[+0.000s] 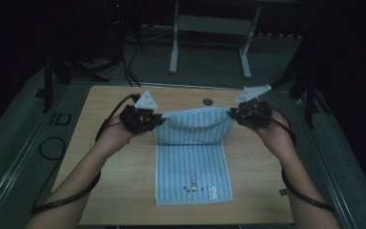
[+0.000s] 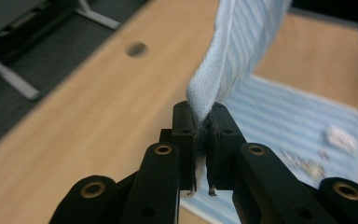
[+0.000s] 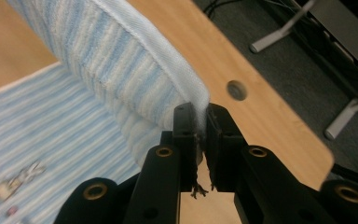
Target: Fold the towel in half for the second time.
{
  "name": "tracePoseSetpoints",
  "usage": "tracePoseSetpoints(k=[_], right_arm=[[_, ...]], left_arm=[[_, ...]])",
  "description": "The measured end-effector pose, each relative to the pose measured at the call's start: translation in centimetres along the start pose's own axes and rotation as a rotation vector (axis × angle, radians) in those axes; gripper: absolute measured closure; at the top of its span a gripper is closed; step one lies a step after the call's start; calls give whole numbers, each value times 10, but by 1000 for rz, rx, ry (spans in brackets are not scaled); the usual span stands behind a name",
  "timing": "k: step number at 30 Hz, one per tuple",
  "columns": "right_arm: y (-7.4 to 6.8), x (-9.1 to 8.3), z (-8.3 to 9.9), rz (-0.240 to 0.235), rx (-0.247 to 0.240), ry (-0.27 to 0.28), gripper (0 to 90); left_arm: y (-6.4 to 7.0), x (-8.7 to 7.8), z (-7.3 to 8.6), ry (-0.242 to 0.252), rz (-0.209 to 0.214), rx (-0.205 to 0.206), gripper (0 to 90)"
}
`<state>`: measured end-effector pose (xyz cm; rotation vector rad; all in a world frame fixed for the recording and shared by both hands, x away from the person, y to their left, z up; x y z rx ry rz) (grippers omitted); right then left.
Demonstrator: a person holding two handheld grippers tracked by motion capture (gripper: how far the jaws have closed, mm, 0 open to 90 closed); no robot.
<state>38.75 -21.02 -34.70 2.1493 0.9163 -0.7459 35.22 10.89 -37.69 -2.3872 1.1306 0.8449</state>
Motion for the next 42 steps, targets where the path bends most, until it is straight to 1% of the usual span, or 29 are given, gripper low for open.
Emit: tracePoseSetpoints(k=[1, 2, 4, 5, 7, 9, 10, 12, 16, 17, 18, 19, 20, 21, 24, 25, 26, 27, 29, 30, 31, 33, 34, 35, 36, 38, 39, 40, 42], right_arm=[[-7, 0, 8, -19, 3, -4, 827], [-12, 1, 15, -33, 3, -8, 826], [-26, 3, 32, -63, 7, -14, 826], [-35, 5, 42, -91, 8, -26, 826], [-49, 10, 57, -108, -5, -50, 826], [-62, 16, 69, -139, -6, -73, 824], [-69, 18, 75, -146, -24, -88, 823], [-84, 23, 89, -187, -12, -100, 823], [-104, 28, 112, -236, 17, -117, 822], [-108, 30, 118, -243, 21, -125, 822], [-112, 32, 125, -258, 50, -124, 821], [-115, 35, 130, -283, 69, -122, 822], [-120, 37, 135, -287, 64, -134, 821], [-123, 39, 139, -285, 68, -144, 821], [-128, 42, 146, -311, 87, -152, 821], [-128, 45, 149, -325, 93, -157, 821], [-126, 47, 147, -337, 84, -163, 822], [-122, 51, 144, -335, 75, -168, 822], [-107, 59, 133, -341, 74, -170, 824], [-97, 64, 124, -339, 72, -166, 824], [-85, 69, 113, -341, 70, -166, 825], [-53, 77, 86, -287, 59, -166, 826], [-36, 76, 69, -247, 63, -160, 826], [-17, 70, 51, -204, 56, -134, 826], [-1, 59, 32, -160, 63, -82, 826], [22, 29, 3, -97, 73, 22, 825], [30, 16, -6, -76, 75, 59, 823], [33, 7, -11, -72, 82, 79, 822], [26, -3, -6, -70, 74, 98, 821]], left_arm=[[3, 1, 7, -2, 2, 1, 829], [9, 4, 18, -11, 30, -12, 829], [21, 9, 36, -15, 51, -28, 829], [27, 13, 44, -30, 82, -30, 829], [39, 20, 59, -53, 87, -14, 829], [49, 27, 71, -72, 130, -9, 829], [54, 30, 76, -79, 132, -4, 829], [64, 34, 89, -89, 173, -6, 829], [75, 41, 103, -117, 175, 1, 828], [82, 48, 113, -142, 176, 9, 828], [85, 51, 117, -152, 195, -2, 827], [88, 53, 121, -154, 190, -4, 823], [91, 55, 125, -158, 193, 0, 823], [93, 56, 128, -166, 211, -8, 823], [95, 56, 130, -164, 204, -4, 823], [95, 57, 128, -195, 197, 7, 824], [92, 58, 124, -193, 190, 11, 825], [87, 58, 119, -186, 210, -3, 825], [70, 62, 105, -166, 202, -40, 825], [70, 62, 105, -166, 202, -40, 826], [44, 67, 85, -148, 171, -50, 826], [12, 62, 55, -106, 110, -67, 826], [-3, 52, 37, -49, 71, -94, 826], [-15, 40, 19, -5, 22, -100, 826], [-24, 27, 3, 36, -5, -101, 825], [-32, 3, -19, 88, 1, -99, 823], [-30, -5, -24, 102, -22, -67, 822], [-26, -10, -25, 113, -26, -42, 813], [-14, -10, -15, 112, 13, -26, 812]])
Point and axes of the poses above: each handheld gripper's, and its own axes: x roughly forward along the jaws, z roughly out of its underside, y roughly to its right, the point moved 2 cm from there along x, roughly forward along the jaws, and after that the axes turned 5 degrees about -x, right-handed, at the moved point
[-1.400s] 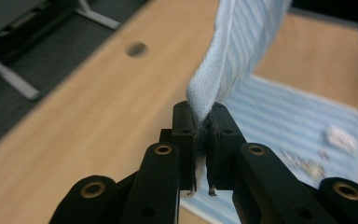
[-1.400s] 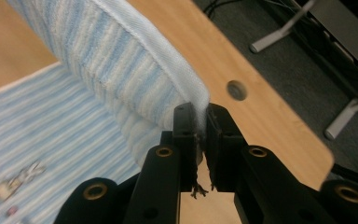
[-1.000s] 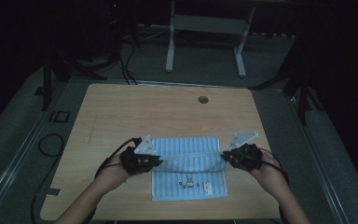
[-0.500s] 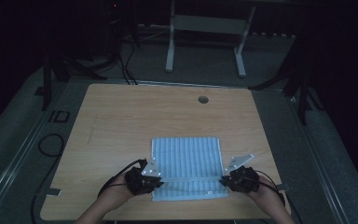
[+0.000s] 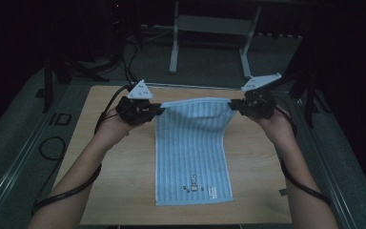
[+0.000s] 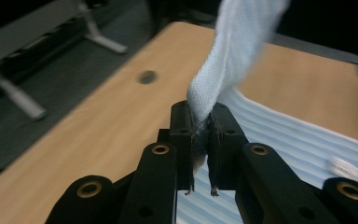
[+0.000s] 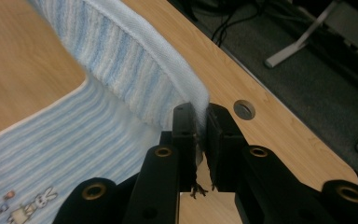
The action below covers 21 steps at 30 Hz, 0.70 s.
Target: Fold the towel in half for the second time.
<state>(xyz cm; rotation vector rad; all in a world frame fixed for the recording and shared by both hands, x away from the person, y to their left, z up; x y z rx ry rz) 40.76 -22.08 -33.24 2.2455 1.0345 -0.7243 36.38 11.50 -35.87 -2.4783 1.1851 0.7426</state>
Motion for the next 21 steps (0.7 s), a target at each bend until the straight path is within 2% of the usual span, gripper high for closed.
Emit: tracePoseSetpoints(k=[1, 3, 5, 8, 9, 11, 12, 13, 15, 16, 17, 18, 19, 20, 21], right_arm=[[-8, 1, 9, -22, -3, -5, 820], [-30, 10, 38, -70, -13, -49, 818], [-53, 21, 73, -117, -23, -99, 818], [-81, 34, 121, -183, 12, -157, 815], [-90, 37, 134, -203, 26, -175, 813], [-108, 42, 153, -229, 22, -216, 808], [-116, 42, 160, -244, 26, -221, 806], [-122, 43, 165, -257, 22, -233, 793], [-132, 42, 175, -269, 41, -245, 737], [-136, 41, 179, -283, 43, -247, 709], [-136, 41, 179, -283, 43, -247, 709], [-139, 38, 183, -286, 48, -244, 709], [-142, 32, 188, -304, 74, -248, 604], [-142, 30, 189, -305, 78, -247, 592], [-142, 25, 192, -285, 85, -242, 580]], left_arm=[[6, 4, 11, -13, 22, -4, 812], [20, 15, 41, -82, 63, 6, 812], [33, 29, 75, -150, 111, -20, 813], [59, 43, 119, -218, 180, -34, 812], [68, 46, 130, -232, 198, -27, 812], [85, 50, 149, -273, 228, -1, 792], [91, 51, 157, -291, 236, 12, 792], [96, 52, 164, -309, 253, 4, 786], [105, 51, 174, -347, 258, 10, 746], [109, 49, 177, -363, 265, 5, 694], [109, 49, 177, -363, 265, 5, 640], [109, 49, 177, -363, 265, 5, 640], [116, 41, 182, -365, 306, -12, 577], [117, 37, 182, -361, 300, -17, 562], [117, 35, 182, -359, 295, -37, 515]])
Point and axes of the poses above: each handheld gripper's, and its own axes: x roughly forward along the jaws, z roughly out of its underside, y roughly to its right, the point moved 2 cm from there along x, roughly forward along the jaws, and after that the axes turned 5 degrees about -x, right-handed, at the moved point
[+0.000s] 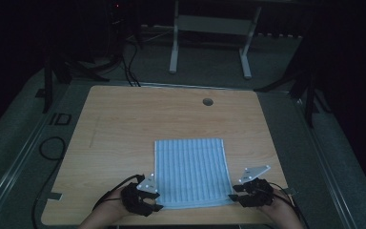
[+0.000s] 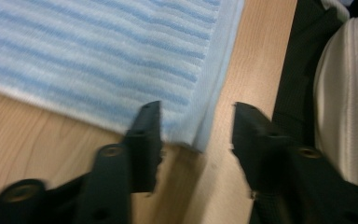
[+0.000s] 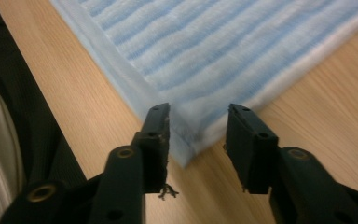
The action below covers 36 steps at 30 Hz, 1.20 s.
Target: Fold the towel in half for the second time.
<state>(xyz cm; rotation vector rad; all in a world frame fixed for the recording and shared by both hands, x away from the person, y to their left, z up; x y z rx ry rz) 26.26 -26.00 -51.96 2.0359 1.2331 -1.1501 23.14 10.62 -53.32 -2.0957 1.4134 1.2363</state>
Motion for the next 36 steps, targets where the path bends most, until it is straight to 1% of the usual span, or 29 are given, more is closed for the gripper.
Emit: tracePoseSetpoints(k=[1, 2, 3, 4, 5, 7, 8, 9, 10, 11, 12, 13, 14, 17, 19, 20, 22, 23, 24, 25, 26, 29, 31, 33, 34, 36], right_arm=[[1, -4, 2, 2, 12, 7, 562], [1, -4, 2, 2, 12, 7, 562], [2, -6, 3, -7, 18, 15, 562], [5, -14, 4, 13, 42, 35, 546], [7, -15, 4, 12, 44, 36, 540], [10, -16, 2, 32, 40, 27, 535], [10, -16, 2, 32, 40, 27, 535], [12, -15, 1, 27, 42, 21, 534], [15, -12, -2, 38, 31, 17, 532], [17, -11, -4, 34, 38, 15, 529], [19, -9, -5, 30, 32, 13, 520], [21, -7, -7, 35, 32, 9, 517], [23, -5, -9, 37, 31, 8, 516], [32, 1, -15, 37, 25, 0, 502], [37, 5, -20, 48, 25, -8, 495], [40, 6, -22, 42, 29, -9, 495], [45, 10, -27, 45, 28, -11, 494], [47, 11, -29, 45, 31, -13, 494], [51, 12, -32, 43, 33, -10, 493], [55, 13, -35, 45, 32, -5, 491], [58, 13, -38, 49, 36, -2, 491], [69, 15, -47, 55, 50, 7, 492], [75, 17, -53, 57, 48, 6, 492], [77, 18, -55, 59, 45, 5, 492], [85, 21, -64, 66, 41, -2, 491], [94, 24, -72, 75, 40, -19, 492]], left_arm=[[0, -2, 0, 1, -3, -6, 505], [0, -2, 0, 1, -3, -6, 505], [0, -2, 0, 1, -3, -6, 505], [-3, -8, 0, 15, -22, -30, 500], [-5, -8, 0, 6, -40, -30, 501], [-10, -8, -2, -6, -41, -41, 481], [-10, -8, -2, -6, -41, -41, 477], [-10, -8, -2, -6, -41, -41, 477], [-16, -5, -4, -27, -67, -48, 476], [-19, -3, -5, -31, -66, -52, 476], [-22, -3, -5, -40, -74, -46, 476], [-23, -2, -6, -37, -73, -57, 476], [-28, -1, -8, -35, -70, -66, 476], [-37, 0, -11, -37, -77, -82, 476], [-45, 0, -13, -44, -90, -95, 476], [-49, -1, -15, -44, -93, -107, 476], [-57, -2, -17, -54, -117, -114, 458], [-62, -2, -18, -51, -128, -126, 453], [-65, -3, -19, -50, -128, -131, 451], [-69, -3, -20, -51, -137, -137, 451], [-72, -4, -21, -52, -151, -142, 451], [-80, -5, -25, -56, -171, -146, 442], [-85, -6, -29, -54, -171, -160, 438], [-85, -6, -29, -54, -171, -160, 423], [-96, -6, -38, -57, -177, -168, 417], [-103, -6, -44, -68, -184, -165, 409]])
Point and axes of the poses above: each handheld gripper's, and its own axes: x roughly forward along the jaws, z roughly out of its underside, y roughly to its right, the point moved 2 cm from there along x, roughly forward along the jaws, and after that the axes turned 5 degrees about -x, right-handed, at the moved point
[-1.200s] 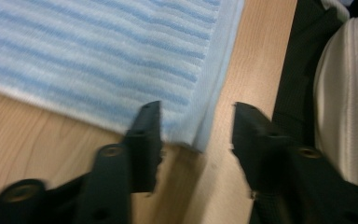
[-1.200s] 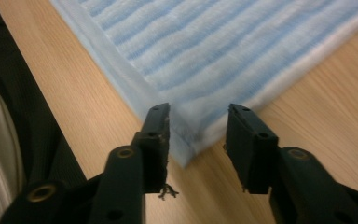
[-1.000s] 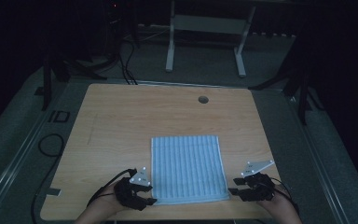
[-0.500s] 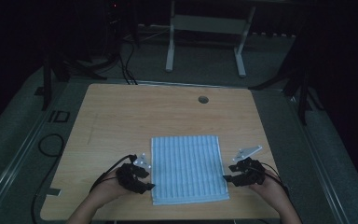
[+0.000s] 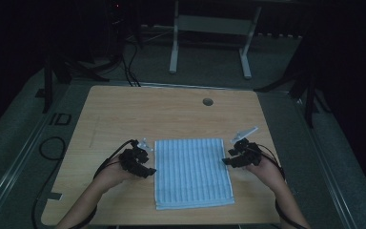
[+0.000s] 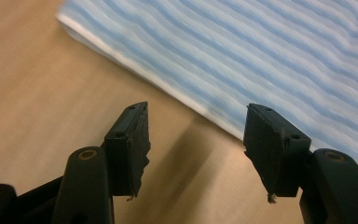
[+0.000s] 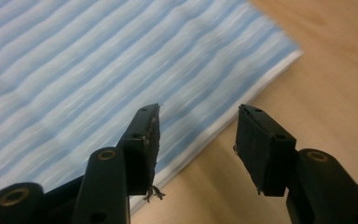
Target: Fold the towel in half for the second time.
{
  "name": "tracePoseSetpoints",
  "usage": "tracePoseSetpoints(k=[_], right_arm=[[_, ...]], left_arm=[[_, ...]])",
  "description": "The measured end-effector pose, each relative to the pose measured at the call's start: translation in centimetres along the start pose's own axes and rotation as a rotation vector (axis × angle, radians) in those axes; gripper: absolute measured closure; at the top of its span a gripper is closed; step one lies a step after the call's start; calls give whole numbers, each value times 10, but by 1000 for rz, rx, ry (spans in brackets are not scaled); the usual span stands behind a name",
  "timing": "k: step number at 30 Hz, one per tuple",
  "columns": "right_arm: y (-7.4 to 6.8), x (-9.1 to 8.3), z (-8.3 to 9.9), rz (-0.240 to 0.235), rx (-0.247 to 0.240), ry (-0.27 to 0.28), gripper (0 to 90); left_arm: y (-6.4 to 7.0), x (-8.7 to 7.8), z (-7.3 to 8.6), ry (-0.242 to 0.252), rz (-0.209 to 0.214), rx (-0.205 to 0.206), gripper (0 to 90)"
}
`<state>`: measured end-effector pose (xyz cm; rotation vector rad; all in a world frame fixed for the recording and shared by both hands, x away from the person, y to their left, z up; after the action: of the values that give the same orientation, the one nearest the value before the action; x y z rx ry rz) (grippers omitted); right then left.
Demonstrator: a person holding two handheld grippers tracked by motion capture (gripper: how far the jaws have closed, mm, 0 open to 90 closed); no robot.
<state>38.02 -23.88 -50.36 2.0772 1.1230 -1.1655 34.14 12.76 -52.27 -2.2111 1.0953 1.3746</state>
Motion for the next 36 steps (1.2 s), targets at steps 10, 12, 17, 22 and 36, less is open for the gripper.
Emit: tracePoseSetpoints(k=[10, 12, 17, 22, 36], right_arm=[[51, 12, -37, 34, 63, -45, 495], [58, 17, -43, 38, 76, -52, 498], [75, 35, -51, 35, 126, -75, 500], [79, 55, -49, 1, 135, -113, 510], [78, 73, -48, -9, 122, -175, 702]], left_arm=[[-35, 6, -38, 6, -60, -55, 409], [-42, 8, -45, 7, -62, -69, 409], [-57, 15, -58, 2, -96, -102, 414], [-67, 26, -65, 8, -74, -130, 418], [-73, 56, -67, -37, -28, -107, 596]])
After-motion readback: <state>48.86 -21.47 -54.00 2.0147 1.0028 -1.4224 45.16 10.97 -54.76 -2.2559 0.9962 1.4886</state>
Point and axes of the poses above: each handheld gripper's, and its own axes: x roughly forward along the jaws, z roughly out of its underside, y roughly to its right, the point moved 2 cm from there along x, roughly forward along the jaws, and after that the axes turned 5 degrees about -x, right-handed, at the moved point
